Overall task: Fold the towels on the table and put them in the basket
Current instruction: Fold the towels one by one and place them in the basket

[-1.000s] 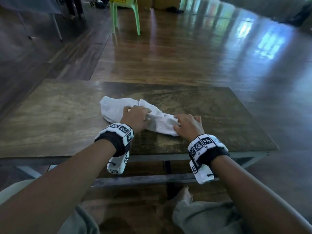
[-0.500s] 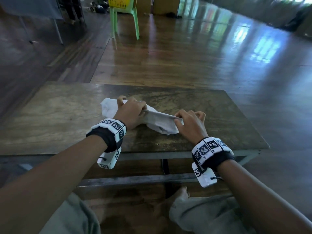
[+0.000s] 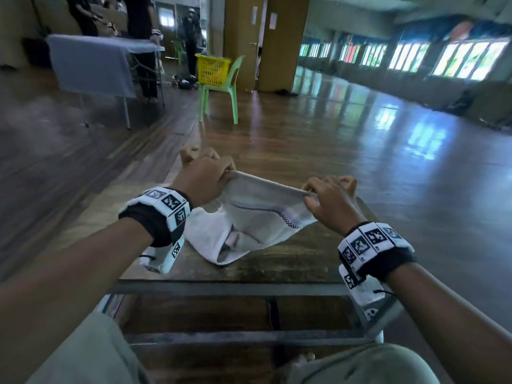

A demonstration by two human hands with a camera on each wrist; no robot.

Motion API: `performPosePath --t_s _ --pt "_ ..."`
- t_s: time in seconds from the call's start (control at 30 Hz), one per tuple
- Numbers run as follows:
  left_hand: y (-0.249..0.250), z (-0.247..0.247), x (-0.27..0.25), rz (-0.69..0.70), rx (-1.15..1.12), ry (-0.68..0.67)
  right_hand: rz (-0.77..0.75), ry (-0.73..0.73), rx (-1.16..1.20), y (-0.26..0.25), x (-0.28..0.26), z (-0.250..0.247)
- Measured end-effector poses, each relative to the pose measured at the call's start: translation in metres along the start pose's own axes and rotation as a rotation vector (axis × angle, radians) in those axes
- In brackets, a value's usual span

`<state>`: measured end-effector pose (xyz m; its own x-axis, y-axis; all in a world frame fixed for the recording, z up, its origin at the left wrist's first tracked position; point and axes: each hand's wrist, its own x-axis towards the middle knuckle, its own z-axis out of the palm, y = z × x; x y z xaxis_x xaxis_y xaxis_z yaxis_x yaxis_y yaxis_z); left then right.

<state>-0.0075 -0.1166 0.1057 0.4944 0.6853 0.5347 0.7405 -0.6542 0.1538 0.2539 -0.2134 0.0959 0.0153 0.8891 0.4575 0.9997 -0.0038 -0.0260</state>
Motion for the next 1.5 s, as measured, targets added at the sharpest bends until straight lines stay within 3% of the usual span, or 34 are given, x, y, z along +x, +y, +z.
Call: performPosePath --t_s 0.2,0.3,0.43,0.6,0.73,0.8,1.0,1.13,1.33,1.5 --pt "-0.019 -0.037 -0.005 0.008 -0.014 0.071 0.02 0.013 -0.043 0.012 -0.002 -0.012" --pt "-0.042 -0.047 -0.015 -0.007 0.014 0.023 0.044 0.027 -0.023 0.022 -0.009 -0.018" --pt "-0.065 -0.048 -0.032 0.065 0.218 -0.018 0.015 0.012 0.013 0.03 -0.017 -0.023" --pt "-0.076 -0.05 -0.046 0.004 0.315 -0.032 -0.03 -0.023 0.068 0.023 -0.008 -0.029" --pt "-0.085 -0.069 -0.045 -0.053 0.235 -0.129 -0.033 -0.029 0.122 0.013 0.009 -0.045" --pt "-0.093 -0.089 -0.04 -0.073 0.137 -0.086 -0.038 0.016 0.16 0.007 0.02 -0.059" --pt "-0.086 -0.174 -0.015 -0.101 -0.181 0.019 -0.137 0.118 0.14 -0.008 0.054 -0.13" --pt "-0.075 -0.233 0.003 -0.074 -0.222 0.075 -0.188 0.214 0.151 -0.015 0.071 -0.191" --pt "-0.042 -0.319 0.024 0.006 -0.148 0.206 -0.185 0.299 0.201 -0.021 0.085 -0.286" --pt "-0.01 -0.384 0.025 -0.024 -0.002 0.246 -0.2 0.398 0.247 -0.032 0.073 -0.361"
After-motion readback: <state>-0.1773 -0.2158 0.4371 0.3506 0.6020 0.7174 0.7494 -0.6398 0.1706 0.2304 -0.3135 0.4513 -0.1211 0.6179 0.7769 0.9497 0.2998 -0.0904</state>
